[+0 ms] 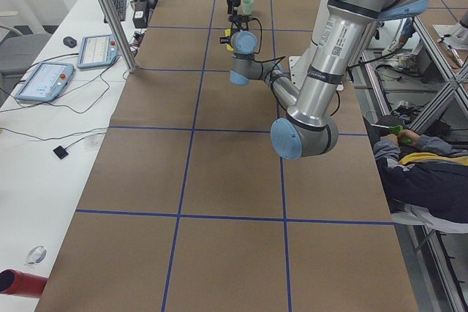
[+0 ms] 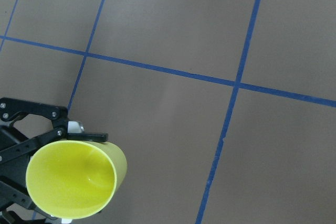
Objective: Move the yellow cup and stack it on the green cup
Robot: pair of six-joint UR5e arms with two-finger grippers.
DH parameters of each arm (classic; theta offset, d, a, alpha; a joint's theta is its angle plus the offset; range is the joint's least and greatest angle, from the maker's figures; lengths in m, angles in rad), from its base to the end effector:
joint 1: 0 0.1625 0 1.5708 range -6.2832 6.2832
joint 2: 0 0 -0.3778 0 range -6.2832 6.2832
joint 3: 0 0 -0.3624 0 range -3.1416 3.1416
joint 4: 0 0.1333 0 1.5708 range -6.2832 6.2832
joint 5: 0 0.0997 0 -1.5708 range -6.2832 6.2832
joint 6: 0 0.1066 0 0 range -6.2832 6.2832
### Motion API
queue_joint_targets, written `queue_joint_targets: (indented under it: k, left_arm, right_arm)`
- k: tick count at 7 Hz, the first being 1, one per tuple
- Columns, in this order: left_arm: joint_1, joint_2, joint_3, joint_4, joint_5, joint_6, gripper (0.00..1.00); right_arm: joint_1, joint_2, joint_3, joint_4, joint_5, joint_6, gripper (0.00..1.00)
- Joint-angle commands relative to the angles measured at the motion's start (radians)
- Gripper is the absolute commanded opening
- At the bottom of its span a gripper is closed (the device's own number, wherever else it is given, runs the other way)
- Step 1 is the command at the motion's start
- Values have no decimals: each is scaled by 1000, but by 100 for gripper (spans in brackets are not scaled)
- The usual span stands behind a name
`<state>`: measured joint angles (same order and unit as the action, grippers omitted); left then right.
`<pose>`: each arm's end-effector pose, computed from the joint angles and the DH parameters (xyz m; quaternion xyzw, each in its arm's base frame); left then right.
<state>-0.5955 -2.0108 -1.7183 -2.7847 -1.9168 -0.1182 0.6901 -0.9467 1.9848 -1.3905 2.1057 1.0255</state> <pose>0.3904 -0.3819 0.1835 0.6039 0.4927 0.3769 0.5004 -0.3548 -0.3953 0.0950 0.1429 -0.5754 -0.0936 0.7998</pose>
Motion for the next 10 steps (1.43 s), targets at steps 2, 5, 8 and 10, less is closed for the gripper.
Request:
queue_joint_targets:
  k: [2, 5, 8, 10]
  left_arm:
    - [3, 10, -6, -6, -1, -1, 36]
    - [3, 10, -6, -10, 1, -1, 37]
    - [5, 12, -6, -21, 1, -1, 37]
    - [5, 12, -6, -21, 1, -3, 37]
  right_arm:
    - [-55, 48, -39, -5, -61, 2, 89]
    - [-55, 87, -76, -8, -53, 43, 81]
    - [-55, 143, -116, -77, -30, 186, 81]
    - [-58, 144, -136, -78, -30, 192, 63]
